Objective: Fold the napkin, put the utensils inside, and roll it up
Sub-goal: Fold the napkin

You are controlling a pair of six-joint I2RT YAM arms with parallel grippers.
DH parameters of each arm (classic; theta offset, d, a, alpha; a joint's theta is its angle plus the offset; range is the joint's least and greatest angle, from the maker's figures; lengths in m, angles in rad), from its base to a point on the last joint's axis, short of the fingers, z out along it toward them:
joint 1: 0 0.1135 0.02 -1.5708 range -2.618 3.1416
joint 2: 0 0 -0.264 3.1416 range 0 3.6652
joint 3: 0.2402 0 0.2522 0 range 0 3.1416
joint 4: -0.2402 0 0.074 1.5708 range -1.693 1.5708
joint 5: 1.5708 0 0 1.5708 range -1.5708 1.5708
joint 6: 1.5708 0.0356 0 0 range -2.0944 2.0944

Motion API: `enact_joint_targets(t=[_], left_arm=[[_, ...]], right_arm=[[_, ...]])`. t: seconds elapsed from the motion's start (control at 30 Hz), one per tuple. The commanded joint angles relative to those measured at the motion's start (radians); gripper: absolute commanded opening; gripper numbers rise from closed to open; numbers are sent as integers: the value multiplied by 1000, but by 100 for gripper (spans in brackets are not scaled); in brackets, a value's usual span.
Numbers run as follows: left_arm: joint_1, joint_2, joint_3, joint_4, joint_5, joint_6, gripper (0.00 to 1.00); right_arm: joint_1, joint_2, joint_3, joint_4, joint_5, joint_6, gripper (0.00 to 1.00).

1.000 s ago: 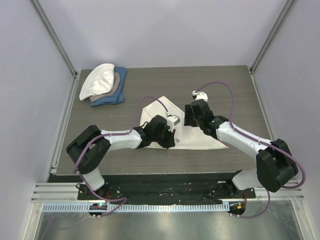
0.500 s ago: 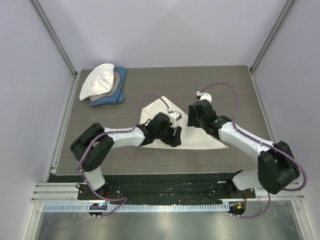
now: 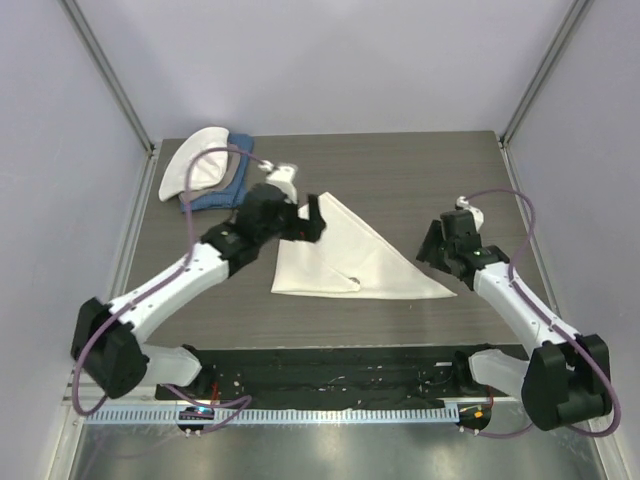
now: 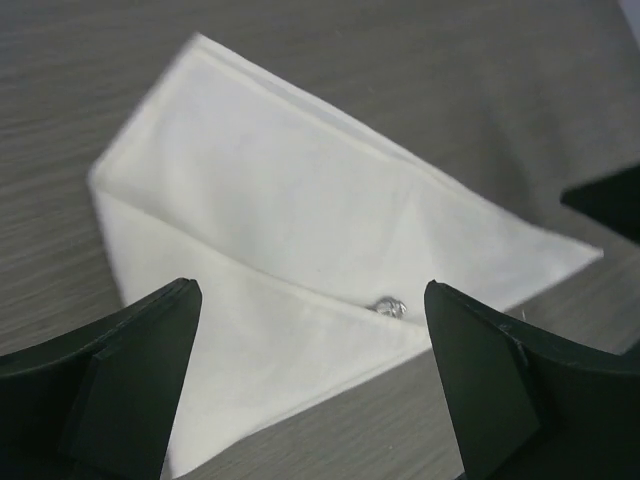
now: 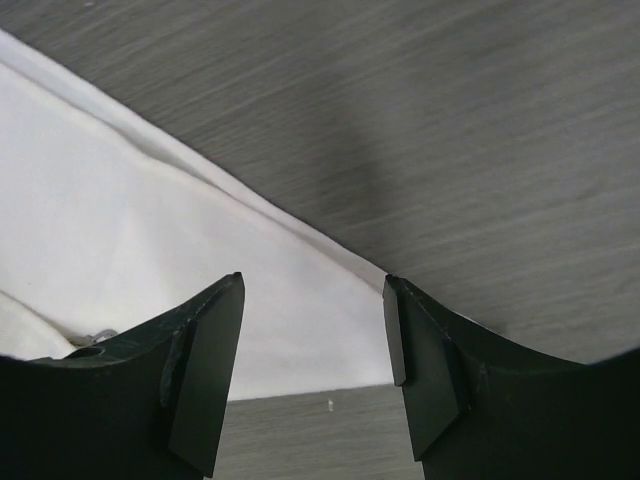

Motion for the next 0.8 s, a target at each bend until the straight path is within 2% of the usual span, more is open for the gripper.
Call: enact_joint_targets(t=[0.0,0.1,0.13,0.3,0.37,0.4,0.47,0.53,0.63,0.77], left_arm=[[194,-140,25,-220,-62,-98,100],[302,-204,32,-304,41,-115,100],[324,-215,37,-326,91,-84,100],[393,-201,140,-530,129,91,100],[393,-193,137,-536,56,118,100],[397,-201,123,-486,29,115,100],[474,-218,108,-469,159,97,100],[535,-256,80,-414,167,80,100],[572,-282,34,-407,147,49,100],[611,-253,28,-407,242,20,100]], right_arm=[[-132,-129,-65,-102,-109,99,65],[-220,-169,-99,-147,-165,127,64],[-235,-182,-105,-165,-173,134,63],[-289,-203,-128,-185,-147,179,63],[-294,-217,-154,-174,-124,196,62],[-297,-225,-166,-173,-115,214,62],[-303,-270,-228,-159,-87,245,62],[-309,-322,-277,-139,-46,314,62],[-309,-373,-273,-139,-12,299,62],[-312,-404,-259,-141,-40,280,62]])
